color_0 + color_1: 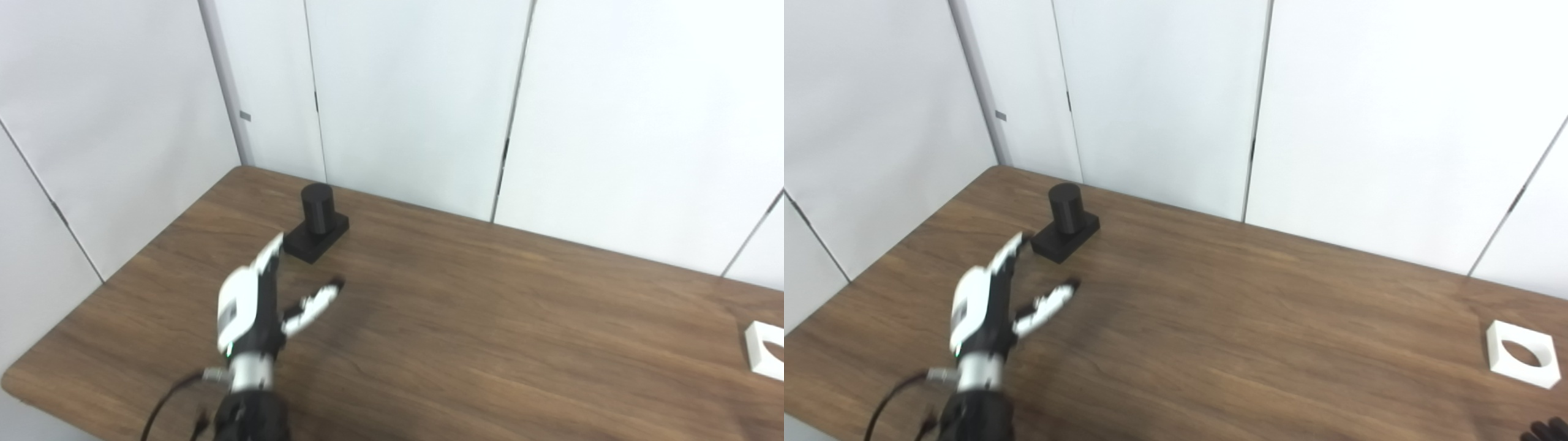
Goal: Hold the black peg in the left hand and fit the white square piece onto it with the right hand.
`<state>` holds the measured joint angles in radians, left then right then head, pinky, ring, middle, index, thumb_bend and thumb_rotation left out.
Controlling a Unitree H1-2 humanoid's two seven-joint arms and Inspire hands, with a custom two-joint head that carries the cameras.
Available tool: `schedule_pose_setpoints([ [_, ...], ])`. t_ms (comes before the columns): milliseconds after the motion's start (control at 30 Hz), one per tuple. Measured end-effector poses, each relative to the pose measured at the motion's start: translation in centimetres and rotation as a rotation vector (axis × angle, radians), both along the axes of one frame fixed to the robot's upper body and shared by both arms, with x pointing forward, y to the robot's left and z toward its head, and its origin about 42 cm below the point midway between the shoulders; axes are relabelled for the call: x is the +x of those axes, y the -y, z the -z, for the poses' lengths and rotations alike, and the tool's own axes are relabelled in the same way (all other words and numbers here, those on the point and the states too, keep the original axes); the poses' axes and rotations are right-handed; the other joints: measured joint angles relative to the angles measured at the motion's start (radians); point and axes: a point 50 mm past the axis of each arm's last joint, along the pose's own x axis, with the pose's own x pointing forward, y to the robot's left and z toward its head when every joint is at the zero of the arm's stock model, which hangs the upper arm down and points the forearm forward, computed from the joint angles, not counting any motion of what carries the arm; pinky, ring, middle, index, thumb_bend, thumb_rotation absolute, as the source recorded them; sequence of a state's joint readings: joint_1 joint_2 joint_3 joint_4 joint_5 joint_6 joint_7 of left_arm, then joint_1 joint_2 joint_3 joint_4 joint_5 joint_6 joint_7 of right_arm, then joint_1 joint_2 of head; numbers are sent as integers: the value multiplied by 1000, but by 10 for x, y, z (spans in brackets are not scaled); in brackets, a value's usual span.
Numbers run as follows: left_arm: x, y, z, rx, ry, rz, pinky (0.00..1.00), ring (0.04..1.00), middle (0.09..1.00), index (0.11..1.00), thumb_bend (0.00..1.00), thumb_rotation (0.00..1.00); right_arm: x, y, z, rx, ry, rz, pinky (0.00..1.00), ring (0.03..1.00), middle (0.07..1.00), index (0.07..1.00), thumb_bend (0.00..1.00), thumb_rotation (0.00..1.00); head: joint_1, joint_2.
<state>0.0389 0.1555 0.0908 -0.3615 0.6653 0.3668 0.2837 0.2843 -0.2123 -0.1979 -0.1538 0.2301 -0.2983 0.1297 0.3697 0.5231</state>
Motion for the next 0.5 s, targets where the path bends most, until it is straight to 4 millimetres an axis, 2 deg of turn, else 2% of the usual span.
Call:
schedule_pose_setpoints([
  [100, 11, -16, 4, 64, -46, -32, 772, 897, 883, 865, 934, 577, 0, -2, -1, -20, 7, -1, 733, 831, 847, 850, 583, 672, -3, 0],
  [167, 13, -25, 6, 87, -66, -50, 816, 912, 887, 862, 947, 593, -1, -2, -1, -29, 4, 1, 728, 830, 848, 851, 607, 671, -8, 3],
  [333, 23, -34, 19, 116, -110, -107, 872, 914, 889, 843, 972, 645, -5, -1, 0, -59, -13, 5, 724, 823, 844, 848, 635, 671, -11, 3],
  [367, 26, -36, 22, 124, -119, -117, 917, 921, 900, 837, 979, 657, -5, -1, 0, -62, -13, 5, 721, 822, 842, 846, 635, 679, -14, 3],
  [500, 48, -46, 28, 156, -146, -141, 952, 930, 911, 830, 994, 651, -6, -3, 0, -71, -14, 6, 710, 815, 837, 839, 644, 675, -18, 6],
])
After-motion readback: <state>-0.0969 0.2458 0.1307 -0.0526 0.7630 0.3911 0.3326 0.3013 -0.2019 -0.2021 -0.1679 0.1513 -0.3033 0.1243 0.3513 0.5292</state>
